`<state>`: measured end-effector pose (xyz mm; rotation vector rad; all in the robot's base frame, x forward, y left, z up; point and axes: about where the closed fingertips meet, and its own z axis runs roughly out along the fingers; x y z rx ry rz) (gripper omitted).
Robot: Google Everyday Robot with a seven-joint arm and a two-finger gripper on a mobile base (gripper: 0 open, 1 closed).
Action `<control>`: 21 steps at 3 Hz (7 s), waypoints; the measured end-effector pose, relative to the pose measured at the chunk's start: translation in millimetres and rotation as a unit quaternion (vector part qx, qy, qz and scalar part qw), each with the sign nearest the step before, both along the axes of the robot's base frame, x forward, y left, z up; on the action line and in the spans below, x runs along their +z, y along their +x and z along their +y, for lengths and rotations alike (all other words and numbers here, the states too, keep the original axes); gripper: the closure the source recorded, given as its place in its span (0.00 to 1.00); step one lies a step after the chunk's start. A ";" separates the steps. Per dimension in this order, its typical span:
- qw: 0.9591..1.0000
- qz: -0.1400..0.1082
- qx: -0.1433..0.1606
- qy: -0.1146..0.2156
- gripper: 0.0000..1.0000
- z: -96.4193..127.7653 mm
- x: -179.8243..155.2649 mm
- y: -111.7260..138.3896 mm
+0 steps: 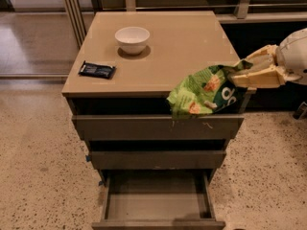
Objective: Place green rice chip bag into bottom drawer
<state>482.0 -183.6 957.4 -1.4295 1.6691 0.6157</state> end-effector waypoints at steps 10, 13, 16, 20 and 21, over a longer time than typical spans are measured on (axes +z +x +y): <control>0.979 0.066 0.119 0.151 1.00 3.2 -443.5 -51.9; 0.968 0.036 0.141 0.205 1.00 33.5 -536.8 -36.5; 0.987 0.028 0.118 0.101 1.00 34.0 -647.2 13.0; 0.996 -0.013 0.067 0.061 1.00 54.4 -683.7 44.7; 0.997 -0.012 0.061 0.044 1.00 55.3 -707.5 55.5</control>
Offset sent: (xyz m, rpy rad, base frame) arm -0.1359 -0.0370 -0.2550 0.0586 0.2355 0.1048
